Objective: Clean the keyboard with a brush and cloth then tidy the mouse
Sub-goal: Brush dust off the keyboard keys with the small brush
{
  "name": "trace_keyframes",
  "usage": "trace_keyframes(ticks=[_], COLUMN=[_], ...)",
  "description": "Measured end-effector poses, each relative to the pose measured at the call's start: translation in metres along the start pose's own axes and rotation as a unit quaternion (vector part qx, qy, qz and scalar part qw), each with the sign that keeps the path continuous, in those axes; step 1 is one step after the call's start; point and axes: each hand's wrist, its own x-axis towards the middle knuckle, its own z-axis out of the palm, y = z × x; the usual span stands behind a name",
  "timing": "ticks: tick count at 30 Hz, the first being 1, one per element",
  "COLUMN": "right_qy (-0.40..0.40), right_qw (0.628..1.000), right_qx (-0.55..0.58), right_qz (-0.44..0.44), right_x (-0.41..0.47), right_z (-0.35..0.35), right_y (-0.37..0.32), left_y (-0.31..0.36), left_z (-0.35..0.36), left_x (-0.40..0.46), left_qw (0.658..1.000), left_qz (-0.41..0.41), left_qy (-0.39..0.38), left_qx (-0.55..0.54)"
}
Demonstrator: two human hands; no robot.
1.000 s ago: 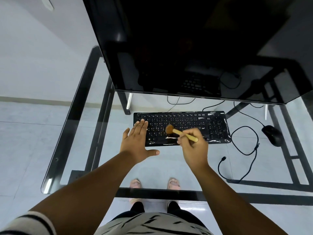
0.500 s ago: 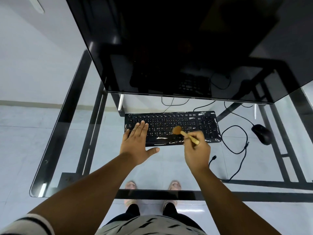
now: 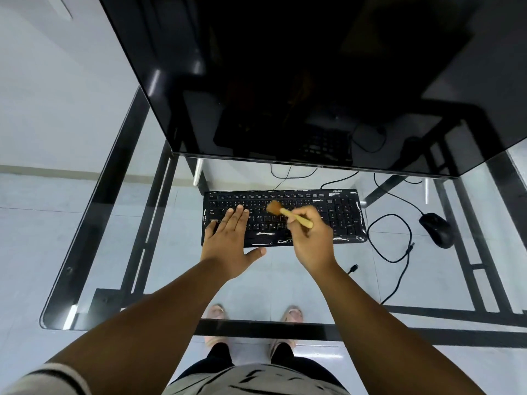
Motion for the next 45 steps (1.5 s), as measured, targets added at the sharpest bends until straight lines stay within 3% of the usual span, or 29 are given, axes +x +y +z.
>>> trace_keyframes(ticks=[3,11,14,18,22,26,28,30,32,36,39,43,45], right_qy=[0.094,0.057,0.038,0.115,0.041,0.134,0.108,0.032,0.002,0.081,0.016,0.088,0.066], right_qw=[0.996,0.991,0.997,0.993,0.999,0.991,0.993,0.995,0.999,0.996,0.999,0.995,0.994], right_qx=[-0.004,0.115,0.057,-0.010,0.024,-0.021,0.040,0.086,0.042,0.026,0.040,0.037,0.088], right_qz=[0.008,0.042,0.043,0.017,0.006,-0.001,0.015,0.036,0.030,0.036,0.021,0.032,0.024], right_x=[0.002,0.004,0.006,0.007,0.006,0.003,0.002,-0.002,-0.006,-0.007,-0.007,-0.002,0.000], right_z=[-0.007,-0.018,-0.017,-0.023,-0.027,-0.038,-0.045,-0.049,-0.054,-0.067,-0.075,-0.085,-0.087], right_y=[0.002,-0.001,0.003,0.006,0.010,0.015,0.017,0.019,0.023,0.031,0.033,0.034,0.029], left_y=[0.000,0.002,0.004,0.007,0.014,0.024,0.030,0.035,0.039,0.046,0.054,0.068,0.074], left_z=[0.000,0.002,0.003,0.003,0.002,0.003,0.005,0.008,0.012,0.016,0.016,0.015,0.016], left_x=[0.000,0.001,0.001,0.000,0.000,0.003,0.005,0.005,0.006,0.006,0.007,0.008,0.008], left_qw=[1.000,1.000,1.000,1.000,0.999,0.999,0.998,0.998,0.999,0.999,0.999,0.999,0.998], left_qz=[0.000,-0.007,-0.010,-0.016,-0.024,-0.033,-0.038,-0.032,-0.017,-0.008,-0.013,-0.027,-0.032], left_qy=[-0.002,0.003,0.012,0.011,0.011,0.016,0.022,0.025,0.014,-0.007,-0.008,-0.005,-0.006], left_qx=[0.002,0.001,0.005,0.016,0.025,0.036,0.042,0.046,0.047,0.048,0.046,0.045,0.045])
